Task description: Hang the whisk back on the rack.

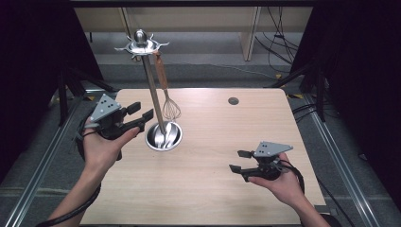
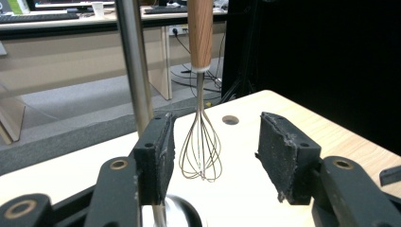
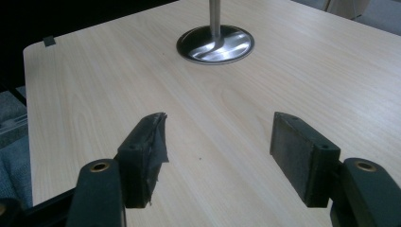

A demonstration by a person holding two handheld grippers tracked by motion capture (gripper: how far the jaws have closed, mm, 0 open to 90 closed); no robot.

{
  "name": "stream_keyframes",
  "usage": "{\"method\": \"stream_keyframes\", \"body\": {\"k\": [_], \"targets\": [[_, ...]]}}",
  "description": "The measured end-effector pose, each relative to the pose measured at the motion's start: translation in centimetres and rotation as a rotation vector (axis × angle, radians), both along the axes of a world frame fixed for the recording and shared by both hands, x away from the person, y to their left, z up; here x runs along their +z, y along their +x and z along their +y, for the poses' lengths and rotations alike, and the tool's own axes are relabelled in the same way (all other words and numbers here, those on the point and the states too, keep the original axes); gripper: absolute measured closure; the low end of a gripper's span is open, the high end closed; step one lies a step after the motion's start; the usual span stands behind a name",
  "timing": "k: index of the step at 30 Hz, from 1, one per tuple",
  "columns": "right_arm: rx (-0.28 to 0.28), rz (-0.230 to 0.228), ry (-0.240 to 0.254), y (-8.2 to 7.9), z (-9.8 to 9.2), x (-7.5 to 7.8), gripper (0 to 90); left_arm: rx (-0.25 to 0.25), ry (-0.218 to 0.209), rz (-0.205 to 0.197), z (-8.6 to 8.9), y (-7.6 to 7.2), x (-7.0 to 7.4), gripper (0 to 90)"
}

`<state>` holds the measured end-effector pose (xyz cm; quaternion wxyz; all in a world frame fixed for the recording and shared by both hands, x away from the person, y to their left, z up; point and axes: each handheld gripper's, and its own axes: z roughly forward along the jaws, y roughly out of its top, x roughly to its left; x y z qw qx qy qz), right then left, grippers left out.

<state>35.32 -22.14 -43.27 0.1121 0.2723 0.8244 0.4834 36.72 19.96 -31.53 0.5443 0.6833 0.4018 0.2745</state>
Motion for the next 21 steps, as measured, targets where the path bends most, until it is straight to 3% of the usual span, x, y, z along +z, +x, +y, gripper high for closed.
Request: {"method": "stream_keyframes", "body": {"k": [2, 4, 6, 9, 15, 16, 18, 19, 21], "targets": [[0.005, 0.008, -0.01, 0.1, -0.2, 0.1, 37.4, 0.003, 0.004, 0.003, 0.3, -0.3, -0.5, 45.4], [0.006, -0.02, -0.014, 0.2, -0.3, 0.0, 37.5, 0.004, 0.005, -0.003, 0.6, -0.6, -0.9, 45.0], [0.001, 0.004, -0.003, 0.1, -0.3, 0.0, 37.5, 0.007, 0.001, -0.007, 0.8, -0.9, -1.3, 44.6], [0.002, -0.03, -0.011, 0.2, -0.5, -0.1, 37.5, 0.012, 0.006, -0.015, 1.2, -1.2, -1.7, 44.1], [-0.014, 0.018, 0.005, -0.1, -0.5, 0.0, 37.0, 0.024, 0.018, -0.026, 1.9, -1.9, -2.8, 43.4], [-0.012, -0.008, -0.003, 0.0, -0.6, 0.0, 36.9, 0.024, 0.022, -0.025, 1.9, -2.0, -3.0, 43.3], [-0.002, -0.002, -0.004, 0.1, -0.6, -0.1, 36.7, 0.019, 0.024, -0.017, 2.1, -2.2, -3.7, 43.0], [-0.007, -0.026, -0.006, 0.2, -0.7, -0.1, 36.6, 0.021, 0.028, -0.013, 2.2, -2.3, -4.0, 42.9], [0.001, 0.009, 0.0, 0.1, -0.8, -0.1, 36.4, 0.022, 0.03, -0.009, 2.5, -2.5, -4.5, 42.7]]}}
